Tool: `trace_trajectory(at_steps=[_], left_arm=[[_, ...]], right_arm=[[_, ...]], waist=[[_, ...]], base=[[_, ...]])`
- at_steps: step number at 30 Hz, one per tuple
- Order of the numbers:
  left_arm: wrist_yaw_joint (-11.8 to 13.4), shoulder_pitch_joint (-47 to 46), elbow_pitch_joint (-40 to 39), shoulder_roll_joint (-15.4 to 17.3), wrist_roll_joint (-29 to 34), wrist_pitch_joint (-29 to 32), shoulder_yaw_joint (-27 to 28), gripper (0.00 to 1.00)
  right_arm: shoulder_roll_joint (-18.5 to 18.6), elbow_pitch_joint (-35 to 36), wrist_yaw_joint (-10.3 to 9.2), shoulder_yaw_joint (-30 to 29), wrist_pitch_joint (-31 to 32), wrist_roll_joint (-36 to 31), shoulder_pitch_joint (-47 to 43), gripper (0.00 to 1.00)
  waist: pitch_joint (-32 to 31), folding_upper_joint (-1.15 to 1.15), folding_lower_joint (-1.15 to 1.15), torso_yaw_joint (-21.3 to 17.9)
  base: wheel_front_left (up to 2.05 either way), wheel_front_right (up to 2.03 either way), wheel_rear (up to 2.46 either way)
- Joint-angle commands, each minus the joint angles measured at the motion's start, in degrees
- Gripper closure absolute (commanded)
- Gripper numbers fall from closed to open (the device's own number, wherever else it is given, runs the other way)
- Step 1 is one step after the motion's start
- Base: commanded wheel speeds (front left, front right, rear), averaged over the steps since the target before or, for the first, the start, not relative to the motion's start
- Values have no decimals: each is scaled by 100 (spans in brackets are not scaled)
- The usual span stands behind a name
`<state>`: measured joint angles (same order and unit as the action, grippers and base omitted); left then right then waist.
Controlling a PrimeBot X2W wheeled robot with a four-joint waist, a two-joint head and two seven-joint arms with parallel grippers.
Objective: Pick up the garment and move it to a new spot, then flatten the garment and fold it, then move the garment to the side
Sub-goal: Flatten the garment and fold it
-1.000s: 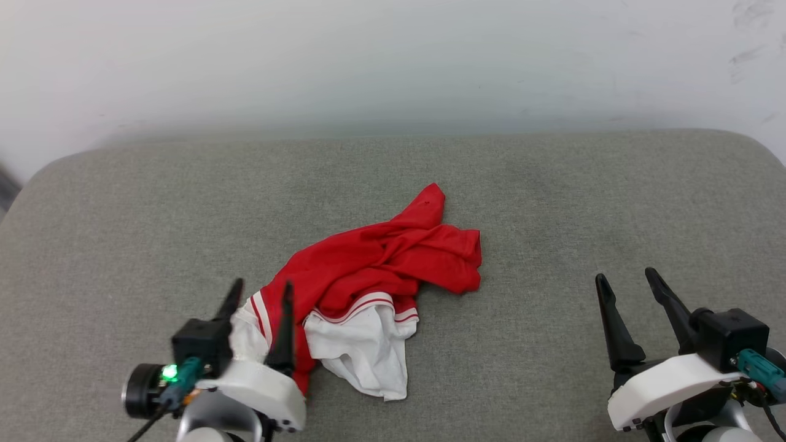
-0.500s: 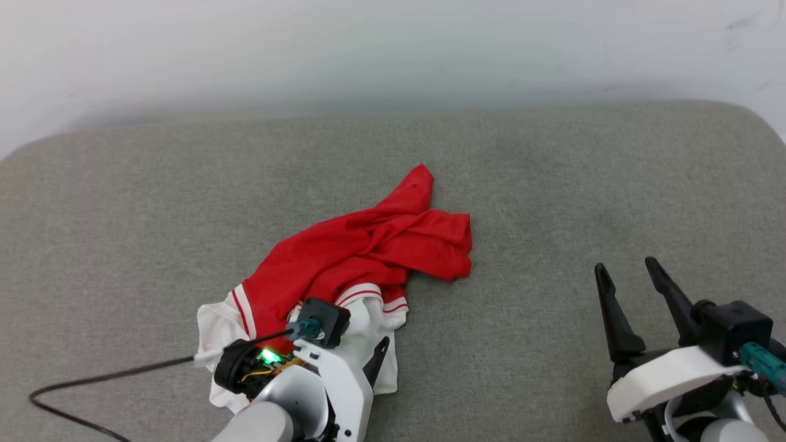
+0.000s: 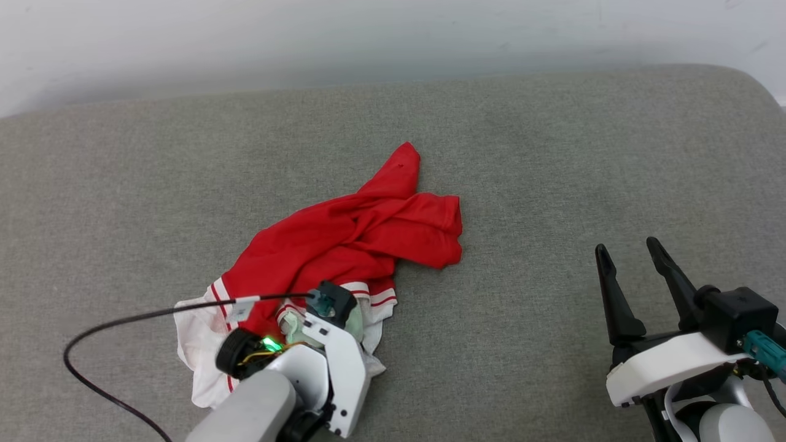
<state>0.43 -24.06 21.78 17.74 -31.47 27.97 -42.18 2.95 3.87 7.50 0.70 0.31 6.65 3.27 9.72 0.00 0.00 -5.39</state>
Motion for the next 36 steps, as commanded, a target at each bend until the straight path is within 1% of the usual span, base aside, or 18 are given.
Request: trace_trajectory(at_steps=[1, 7, 12, 18, 23, 24, 25, 26, 30, 32, 33, 34, 35, 36], left_arm=[[-62, 175, 214, -120, 18, -13, -166, 100], [-145, 55, 195, -375, 122, -549, -233, 100], [-233, -112, 107, -618, 200, -812, -361, 100], [-359, -243, -19, -1032, 253, -1048, -589, 100], [-481, -203, 30, -1298, 131, -1188, -826, 100], [-486, -190, 55, -1339, 115, -1257, -849, 84], [-472, -170, 115, -1368, 105, -1287, -886, 45], [-472, -146, 178, -1387, 92, -1317, -929, 0], [-463, -155, 334, -1439, 135, -1603, -1047, 0], [-448, -174, 262, -1452, 183, -1811, -1086, 0], [-448, -174, 262, -1452, 183, -1811, -1086, 0], [-397, -187, 147, -1457, 244, -2030, -1104, 0], [-397, -187, 147, -1457, 244, -2030, -1104, 0], [-360, -176, 73, -1455, 281, -2153, -1087, 0]], right_arm=[[-13, -7, -2, -15, -45, -15, 57, 0], [-13, -58, -2, -30, -94, -49, -24, 0], [-13, -57, -2, -32, -59, -50, -82, 0], [-13, -22, -2, -43, -36, -37, -127, 0], [-13, 0, -2, -68, -32, -54, -115, 0], [-13, 2, -2, -66, -32, -57, -106, 0], [-13, 0, -2, -71, -36, -57, -98, 0], [-13, -4, -2, -82, -37, -58, -92, 0], [-13, -26, -2, -100, -46, -51, -74, 0], [-13, -42, -2, -125, -53, -53, -92, 0], [-13, -42, -2, -125, -53, -53, -92, 0], [-13, -62, -2, -147, -55, -60, -129, 0], [-13, -62, -2, -147, -55, -60, -129, 0], [-13, -69, -2, -151, -53, -59, -148, 0]], waist=[[-38, 0, 0, -9], [-300, 0, 0, -20], [-443, 0, 0, -44], [-434, 0, 0, -129], [-346, 0, 0, -196], [-329, 0, 0, -205], [-320, 0, 0, -209], [-312, 0, 0, -207], [-314, 0, 0, -186], [-355, 0, 0, -147], [-355, 0, 0, -147], [-410, 0, 0, -97], [-410, 0, 0, -97], [-441, 0, 0, -73]], base=[[0, 0, 0], [0, 0, 0], [0, 0, 0], [0, 0, 0], [0, 0, 0], [0, 0, 0], [0, 0, 0], [0, 0, 0], [0, 0, 0], [0, 0, 0], [0, 0, 0], [0, 0, 0], [0, 0, 0], [0, 0, 0]])
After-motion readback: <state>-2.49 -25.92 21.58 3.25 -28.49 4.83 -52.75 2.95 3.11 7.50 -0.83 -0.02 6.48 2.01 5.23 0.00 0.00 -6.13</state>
